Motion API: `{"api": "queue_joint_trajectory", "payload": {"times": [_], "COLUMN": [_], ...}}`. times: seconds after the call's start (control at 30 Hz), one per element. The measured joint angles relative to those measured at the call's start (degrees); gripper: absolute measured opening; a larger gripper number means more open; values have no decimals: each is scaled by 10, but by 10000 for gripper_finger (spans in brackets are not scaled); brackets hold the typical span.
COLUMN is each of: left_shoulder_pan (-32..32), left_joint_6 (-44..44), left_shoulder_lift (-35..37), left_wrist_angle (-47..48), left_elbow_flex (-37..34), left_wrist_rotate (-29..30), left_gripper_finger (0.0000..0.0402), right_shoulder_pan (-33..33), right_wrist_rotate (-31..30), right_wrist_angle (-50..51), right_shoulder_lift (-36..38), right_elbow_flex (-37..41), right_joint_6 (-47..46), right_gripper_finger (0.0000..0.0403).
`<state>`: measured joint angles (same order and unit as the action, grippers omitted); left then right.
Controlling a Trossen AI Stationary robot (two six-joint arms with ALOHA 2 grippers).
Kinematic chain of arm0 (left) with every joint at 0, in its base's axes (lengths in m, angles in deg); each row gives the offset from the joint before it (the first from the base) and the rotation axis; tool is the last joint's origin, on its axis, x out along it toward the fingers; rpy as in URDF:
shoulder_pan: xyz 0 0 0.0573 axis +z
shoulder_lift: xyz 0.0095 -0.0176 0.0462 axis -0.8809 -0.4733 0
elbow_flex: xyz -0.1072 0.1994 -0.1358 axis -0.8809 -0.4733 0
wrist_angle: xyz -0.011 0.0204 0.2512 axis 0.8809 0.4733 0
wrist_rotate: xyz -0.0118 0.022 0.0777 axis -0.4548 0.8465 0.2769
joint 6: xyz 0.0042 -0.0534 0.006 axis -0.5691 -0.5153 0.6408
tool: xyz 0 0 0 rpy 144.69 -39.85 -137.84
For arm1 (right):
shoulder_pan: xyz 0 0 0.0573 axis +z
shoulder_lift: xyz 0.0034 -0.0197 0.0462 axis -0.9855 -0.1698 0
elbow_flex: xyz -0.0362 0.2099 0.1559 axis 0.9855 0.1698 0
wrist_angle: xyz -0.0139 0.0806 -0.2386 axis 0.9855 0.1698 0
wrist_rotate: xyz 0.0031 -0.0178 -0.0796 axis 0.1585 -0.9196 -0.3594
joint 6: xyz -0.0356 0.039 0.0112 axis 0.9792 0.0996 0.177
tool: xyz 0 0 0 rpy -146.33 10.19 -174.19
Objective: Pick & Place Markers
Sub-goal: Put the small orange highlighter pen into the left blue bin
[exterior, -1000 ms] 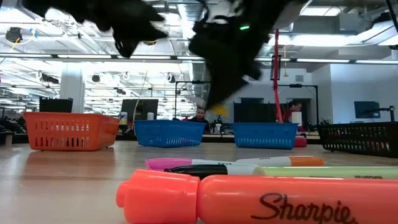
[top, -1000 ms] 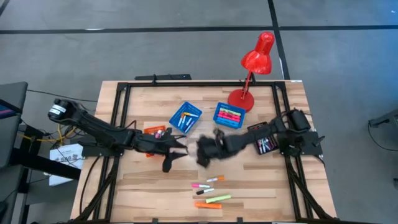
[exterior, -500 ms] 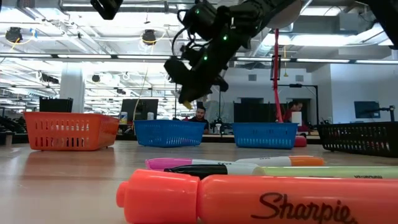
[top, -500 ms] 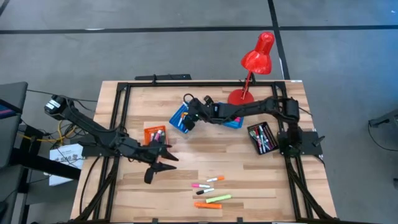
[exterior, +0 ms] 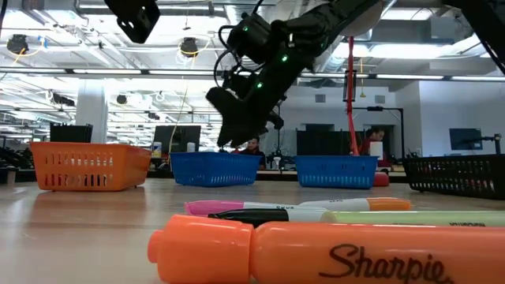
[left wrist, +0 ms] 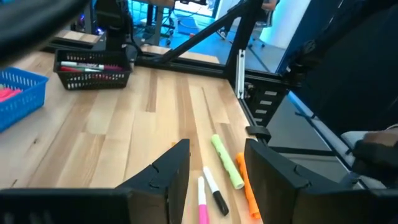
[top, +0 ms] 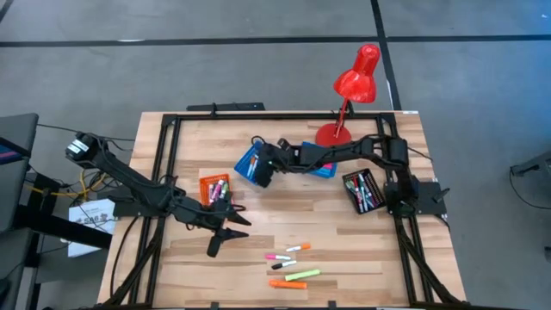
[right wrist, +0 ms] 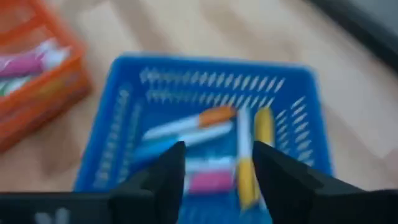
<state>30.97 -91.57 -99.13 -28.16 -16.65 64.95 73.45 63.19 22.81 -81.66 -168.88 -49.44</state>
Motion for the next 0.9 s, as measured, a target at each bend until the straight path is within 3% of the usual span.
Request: {"api": "queue_joint_trajectory", "payload": {"times": [0.13,0.3,0.4,0.63,0.73,0.9], "left_shoulder_pan": [0,0,0,0,1,11], "left_joint_6": [-2,-1,-1,2,4,5], "left_shoulder_lift": [-6,-6,-6,-6,-6,-6], "left_wrist_angle": [0,-5,-5,-6,-10,-10], "left_elbow_flex": [0,0,0,0,0,0], "left_wrist_rotate": [1,1,1,1,2,12], "left_gripper_finger": [150,150,150,150,150,150], "right_shoulder_pan": [35,109,172,303,334,353], "right_wrist_rotate": [60,120,114,88,46,50], "right_wrist_angle": [52,169,240,281,279,288], "right_shoulder_lift": [28,56,63,61,62,39], "right_elbow_flex": [0,0,0,2,2,2], "right_joint_6": [0,-22,-24,-42,-75,-80], "right_gripper_finger": [209,219,215,201,196,189]}}
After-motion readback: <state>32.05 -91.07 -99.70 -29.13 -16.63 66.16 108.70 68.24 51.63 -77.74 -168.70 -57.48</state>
